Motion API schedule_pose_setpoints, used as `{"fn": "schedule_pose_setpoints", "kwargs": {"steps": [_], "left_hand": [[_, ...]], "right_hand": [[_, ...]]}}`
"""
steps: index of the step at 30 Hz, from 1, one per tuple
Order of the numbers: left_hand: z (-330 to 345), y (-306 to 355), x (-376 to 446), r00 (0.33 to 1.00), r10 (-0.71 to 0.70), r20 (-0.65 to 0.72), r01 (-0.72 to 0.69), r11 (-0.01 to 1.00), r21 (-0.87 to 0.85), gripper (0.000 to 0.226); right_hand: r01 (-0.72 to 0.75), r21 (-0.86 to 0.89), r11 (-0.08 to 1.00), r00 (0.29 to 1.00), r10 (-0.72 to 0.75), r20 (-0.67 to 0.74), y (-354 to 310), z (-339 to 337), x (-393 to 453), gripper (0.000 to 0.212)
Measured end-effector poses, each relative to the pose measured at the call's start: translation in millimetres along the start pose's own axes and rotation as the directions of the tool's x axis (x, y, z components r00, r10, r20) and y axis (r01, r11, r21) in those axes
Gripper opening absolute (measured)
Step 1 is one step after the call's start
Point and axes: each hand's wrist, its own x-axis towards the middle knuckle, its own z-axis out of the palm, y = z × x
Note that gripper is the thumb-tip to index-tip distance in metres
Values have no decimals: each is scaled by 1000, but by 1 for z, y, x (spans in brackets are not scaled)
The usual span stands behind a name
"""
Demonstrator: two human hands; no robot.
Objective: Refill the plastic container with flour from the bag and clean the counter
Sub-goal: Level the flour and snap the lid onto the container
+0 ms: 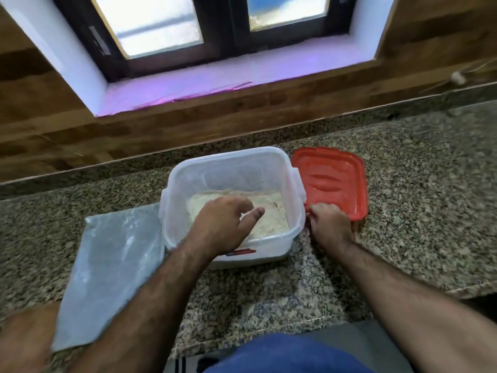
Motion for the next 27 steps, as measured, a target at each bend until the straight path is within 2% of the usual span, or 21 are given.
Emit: {"fn": "schedule_pose_setpoints", "kwargs": {"steps": [3,6,10,13,15,17,18,20,21,22,23,24,25,26,27], "left_hand": [[0,-1,0,1000,0,1,0,1000,-21,56],[2,-3,0,1000,-14,-12,13,998,-66,61],[3,-5,-3,984,-50,-169,32,994,-107,64],[-7,-10,-3,943,-179,-282,58,919,-390,69],[-20,-17,-4,885,-294,-361,36,817,-576,78],[-36,-28,-4,796,-407,-447,-14,727,-687,85],[-47,-33,-4,743,-466,-480,-39,686,-727,87],[-68,-51,-2,658,-592,-466,-56,579,-813,86],[-78,-62,-3,655,-637,-405,-58,492,-868,82],[-86,-72,-4,688,-655,-311,-60,377,-924,75],[-90,-81,-7,746,-633,-209,-68,240,-968,68],[-90,-84,-12,803,-584,-119,-62,117,-991,67],[-87,-84,-18,841,-538,-62,-48,40,-998,68],[-82,-82,-23,856,-516,-35,-31,16,-999,68],[-76,-81,-26,849,-527,-29,-19,25,-1000,65]], "right_hand": [[-11,163,987,947,62,-316,-19,-26,20,17],[-1,328,945,891,150,-428,-44,-66,52,22],[189,411,892,843,67,-533,-83,-121,78,18],[372,473,799,800,-18,-599,-117,-162,80,19],[436,526,731,762,11,-648,-136,-188,77,22],[465,605,646,740,93,-667,-148,-210,75,23],[452,668,591,757,141,-638,-152,-219,77,23],[297,847,441,869,243,-431,-154,-224,90,25],[158,921,356,927,267,-262,-153,-223,94,30],[7,963,269,965,250,-76,-152,-218,98,36],[-133,966,222,973,215,85,-149,-210,99,39],[-241,931,274,963,189,193,-146,-203,99,39],[-301,863,405,952,178,248,-143,-194,96,38],[-326,774,542,945,186,268,-141,-189,91,41],[-323,708,628,946,219,237,-142,-183,85,46]]}}
